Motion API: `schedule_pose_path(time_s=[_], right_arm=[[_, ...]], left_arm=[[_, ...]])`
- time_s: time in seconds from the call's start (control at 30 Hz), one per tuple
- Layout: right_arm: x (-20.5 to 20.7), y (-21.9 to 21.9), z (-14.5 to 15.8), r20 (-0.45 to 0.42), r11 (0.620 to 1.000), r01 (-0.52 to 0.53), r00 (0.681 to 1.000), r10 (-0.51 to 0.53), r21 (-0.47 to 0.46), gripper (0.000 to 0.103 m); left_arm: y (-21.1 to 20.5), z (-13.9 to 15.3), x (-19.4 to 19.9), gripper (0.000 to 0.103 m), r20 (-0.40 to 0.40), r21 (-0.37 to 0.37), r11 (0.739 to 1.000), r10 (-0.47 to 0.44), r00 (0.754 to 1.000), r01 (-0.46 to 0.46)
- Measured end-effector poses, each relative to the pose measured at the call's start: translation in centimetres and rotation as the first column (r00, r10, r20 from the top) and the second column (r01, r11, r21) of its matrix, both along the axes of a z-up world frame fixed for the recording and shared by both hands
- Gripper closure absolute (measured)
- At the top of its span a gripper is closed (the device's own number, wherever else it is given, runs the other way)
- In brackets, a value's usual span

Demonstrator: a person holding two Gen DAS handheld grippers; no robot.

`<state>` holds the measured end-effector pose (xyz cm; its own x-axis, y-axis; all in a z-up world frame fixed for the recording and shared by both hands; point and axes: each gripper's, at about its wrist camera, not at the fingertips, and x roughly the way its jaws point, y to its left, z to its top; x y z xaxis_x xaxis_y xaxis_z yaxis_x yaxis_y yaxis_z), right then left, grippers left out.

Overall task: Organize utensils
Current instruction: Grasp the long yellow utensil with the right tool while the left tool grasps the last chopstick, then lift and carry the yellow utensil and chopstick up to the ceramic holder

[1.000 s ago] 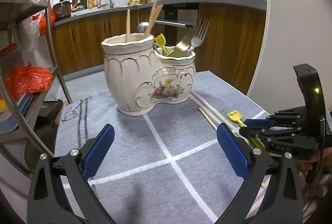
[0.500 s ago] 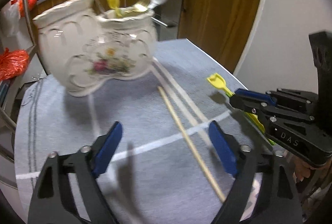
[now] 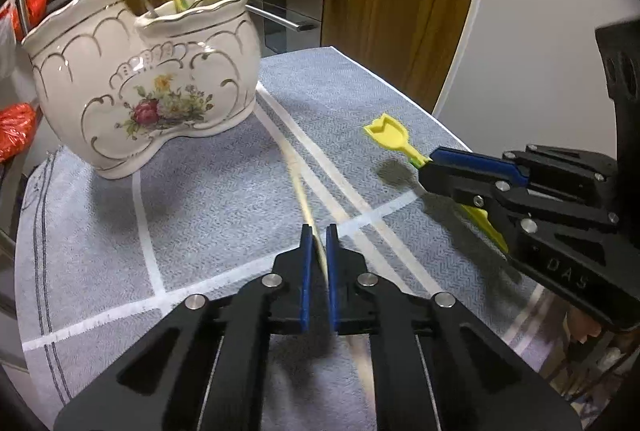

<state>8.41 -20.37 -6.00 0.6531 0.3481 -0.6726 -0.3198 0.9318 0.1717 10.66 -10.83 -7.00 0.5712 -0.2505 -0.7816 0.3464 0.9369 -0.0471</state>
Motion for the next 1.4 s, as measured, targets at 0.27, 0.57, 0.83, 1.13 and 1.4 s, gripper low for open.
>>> schedule_pose_path(time_s=[0.27,0.57,0.83,1.13,1.4], right_arm=[[0.1,1.4,-0.3,-0.024,0.998,-0.059,0.998,0.059,-0.011,0.092],[0.2,5.4,-0.6,-0.044,0.98,-0.189,0.982,0.186,-0.068,0.092],[1.6,6.5,-1.1,-0.09,0.973,-0.213,0.975,0.205,-0.089,0.092],[1.6,6.8,-0.9,-0.115,0.962,-0.239,0.968,0.225,-0.13,0.079],[1.9,7.2,-1.0,-0.108,0.962,-0.237,0.969,0.223,-0.133,0.085]], left_arm=[[4.7,1.4,-1.7,0.099,0.019,0.058,0.996,-0.062,0.998,0.061],[10.2,1.2,-4.2,0.099,0.027,0.147,0.986,-0.085,0.996,0.081],[11.8,0.8,-4.1,0.099,0.014,0.104,0.994,-0.021,1.0,0.019],[10.9,0.6,-3.5,0.082,-0.024,0.07,0.998,0.006,1.0,-0.005],[10.0,0.2,-2.9,0.078,0.007,0.062,0.996,0.062,0.998,-0.062]])
